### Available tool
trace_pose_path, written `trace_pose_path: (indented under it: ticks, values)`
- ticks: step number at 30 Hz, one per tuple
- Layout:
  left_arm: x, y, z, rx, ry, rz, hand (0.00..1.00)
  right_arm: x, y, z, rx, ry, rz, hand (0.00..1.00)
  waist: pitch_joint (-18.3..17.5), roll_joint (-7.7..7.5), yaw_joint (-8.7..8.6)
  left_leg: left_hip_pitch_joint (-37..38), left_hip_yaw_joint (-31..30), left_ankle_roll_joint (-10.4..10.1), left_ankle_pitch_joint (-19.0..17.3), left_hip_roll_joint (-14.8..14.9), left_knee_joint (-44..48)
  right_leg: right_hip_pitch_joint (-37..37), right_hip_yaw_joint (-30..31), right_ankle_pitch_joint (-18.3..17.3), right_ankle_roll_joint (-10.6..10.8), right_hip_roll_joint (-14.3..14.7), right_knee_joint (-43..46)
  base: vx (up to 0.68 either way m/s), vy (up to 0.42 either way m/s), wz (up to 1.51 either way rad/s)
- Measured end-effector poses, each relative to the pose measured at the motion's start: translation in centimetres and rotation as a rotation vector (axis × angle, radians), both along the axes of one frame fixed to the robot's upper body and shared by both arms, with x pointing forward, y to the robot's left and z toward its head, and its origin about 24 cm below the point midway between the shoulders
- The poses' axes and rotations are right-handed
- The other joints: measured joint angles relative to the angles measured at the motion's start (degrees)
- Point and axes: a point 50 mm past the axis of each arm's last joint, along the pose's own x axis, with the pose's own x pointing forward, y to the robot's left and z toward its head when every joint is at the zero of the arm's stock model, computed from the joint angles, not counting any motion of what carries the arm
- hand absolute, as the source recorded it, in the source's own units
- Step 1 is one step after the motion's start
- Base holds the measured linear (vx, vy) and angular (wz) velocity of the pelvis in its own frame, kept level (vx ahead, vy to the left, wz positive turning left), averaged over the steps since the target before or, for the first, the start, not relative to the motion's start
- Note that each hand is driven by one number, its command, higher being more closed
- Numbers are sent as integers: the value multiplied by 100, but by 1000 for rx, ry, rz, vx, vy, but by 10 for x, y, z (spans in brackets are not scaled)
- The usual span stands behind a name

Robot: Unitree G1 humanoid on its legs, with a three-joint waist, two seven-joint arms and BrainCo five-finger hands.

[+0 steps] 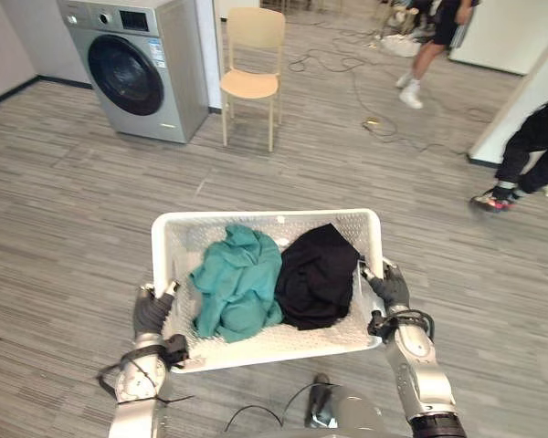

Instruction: Pick up the laundry basket with both hands and put the clothes into the washing machine.

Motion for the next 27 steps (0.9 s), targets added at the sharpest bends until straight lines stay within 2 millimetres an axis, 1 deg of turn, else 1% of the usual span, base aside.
trace_pose_path:
  ticks: [1, 2, 3, 4, 5, 6, 7, 8, 9, 10, 11, 12, 17, 19, 20, 22, 23, 24, 25, 26, 27]
  values:
    - [-2, 1, -1, -9, 4, 20, 100, 1, 2, 3, -15, -10, 22, 100, 33, 215, 95, -595, -13, 317, 1040, 351, 1350, 215, 85, -251, -55, 295, -90, 602, -123, -73]
    - [-5, 4, -3, -12, 14, 34, 100, -1, 5, 3, -14, -10, 30, 100, 12, 287, 252, -1131, -99, 354, 2060, 649, 2321, 490, 243, -334, -83, 543, -298, 585, -49, -80]
    - [-5, 3, -3, -10, 12, 31, 100, -1, 4, 4, -13, -13, 27, 100, 13, 301, 245, -1403, -173, 317, 1924, 753, 2718, 653, 255, -334, -85, 632, -441, 688, -16, -60]
    - [-4, 3, -1, -5, 6, 24, 100, -2, 4, 4, -13, -15, 16, 100, 47, 213, 232, -1917, -279, 303, 1554, 817, 3194, 995, 310, -333, -85, 673, -735, 684, -8, -28]
    - [-4, 3, -1, -3, 6, 21, 100, -3, 1, 4, -14, -11, 6, 100, 96, 62, 241, -2268, -219, 329, 1263, 821, 3187, 1380, 465, -326, -74, 625, -1025, 559, 15, -25]
    - [-5, 3, -2, -4, 8, 19, 100, -4, 1, 3, -14, -9, 4, 100, 106, -1, 242, -2415, -178, 308, 1121, 828, 3047, 1568, 520, -324, -70, 569, -1157, 530, 67, -30]
    - [-4, 1, -2, -5, 8, 12, 100, -5, -1, 2, -14, -5, -3, 100, 120, -81, 245, -2610, -65, 212, 873, 845, 2470, 1866, 597, -318, -60, 455, -1356, 401, 108, -23]
    - [-4, 0, -2, -6, 8, 9, 100, -5, -2, 2, -15, -5, -5, 100, 137, -109, 241, -2661, 15, 169, 790, 842, 2006, 1987, 606, -318, -59, 384, -1425, 466, 198, -28]
    - [-4, -1, -2, -7, 2, 1, 100, -5, -4, 2, -17, -8, -11, 100, 147, -146, 237, -2623, 249, 52, 758, 779, 524, 2128, 612, -341, 69, 227, -1443, 432, 267, -23]
    - [-3, -7, -2, -16, -2, -16, 100, -8, -9, 2, -26, -14, -23, 100, 89, -11, 227, -2398, 302, -44, 1550, 692, -1501, 2228, 590, -488, 413, 183, -1384, 423, 295, -23]
    - [-2, -6, -4, -5, 5, -30, 100, -9, -9, -2, -7, -2, -35, 100, 119, -171, 242, -2328, 348, 24, 1519, 556, -1424, 2294, 674, -616, 615, 50, -1370, 251, 191, -11]
    - [-5, -7, -14, -10, 47, -54, 100, -33, -10, -14, 19, 48, -74, 100, -123, -646, 225, -1806, 336, 23, 1785, -81, -2516, 2270, 430, -367, 671, -254, -2024, 86, 66, -5]
    - [-6, -7, -15, -10, 48, -53, 100, -33, -10, -14, 19, 51, -75, 100, -120, -641, 228, -1823, 346, 22, 1784, -81, -2529, 2238, 435, -375, 666, -258, -2032, 0, 0, 0]
    - [-9, -7, -17, -13, 60, -50, 100, -37, -10, -17, 20, 63, -75, 100, -121, -643, 228, -1847, 386, 4, 1779, -86, -2571, 2205, 413, -420, 637, -273, -2060, 0, 0, 2]
    - [-15, -6, -21, -15, 83, -44, 100, -43, -9, -24, 21, 89, -72, 100, -126, -650, 225, -1850, 424, 5, 1808, -128, -2686, 2206, 333, -420, 638, -305, -2150, 22, -4, 9]
    - [-22, -4, -25, -17, 109, -35, 100, -47, -9, -33, 24, 126, -65, 100, -132, -666, 221, -1919, 435, 13, 1804, -147, -2721, 2206, 132, -422, 641, -346, -2242, 49, -8, 14]
    - [-26, -4, -29, -22, 130, -30, 100, -50, -9, -41, 27, 163, -59, 100, -127, -657, 234, -2043, 432, 31, 1786, -151, -2659, 2202, -117, -475, 716, -373, -2312, 86, 1, 22]
    - [-30, -3, -34, -29, 155, -23, 100, -50, -8, -49, 32, 197, -51, 100, -118, -643, 244, -2236, 458, 97, 1696, -130, -2489, 2204, -403, -503, 756, -402, -2329, 141, 12, 28]
    - [-31, -3, -38, -35, 173, -20, 100, -49, -7, -53, 33, 214, -47, 100, -107, -628, 244, -2340, 543, 124, 1631, -67, -2364, 2197, -546, -534, 803, -416, -2321, 137, 27, 37]
    - [-34, -2, -45, -51, 202, -13, 100, -50, -7, -59, 32, 244, -43, 100, -90, -612, 242, -2487, 823, 247, 1483, 76, -2037, 2198, -719, -621, 866, -464, -2249, 211, 129, 73]
    - [-40, -5, -56, -81, 251, -6, 100, -53, -10, -71, 21, 299, -35, 100, -47, -581, 237, -2568, 1454, 427, 1174, 247, -1470, 2186, -978, -941, 1021, -669, -1758, 197, 177, 85]
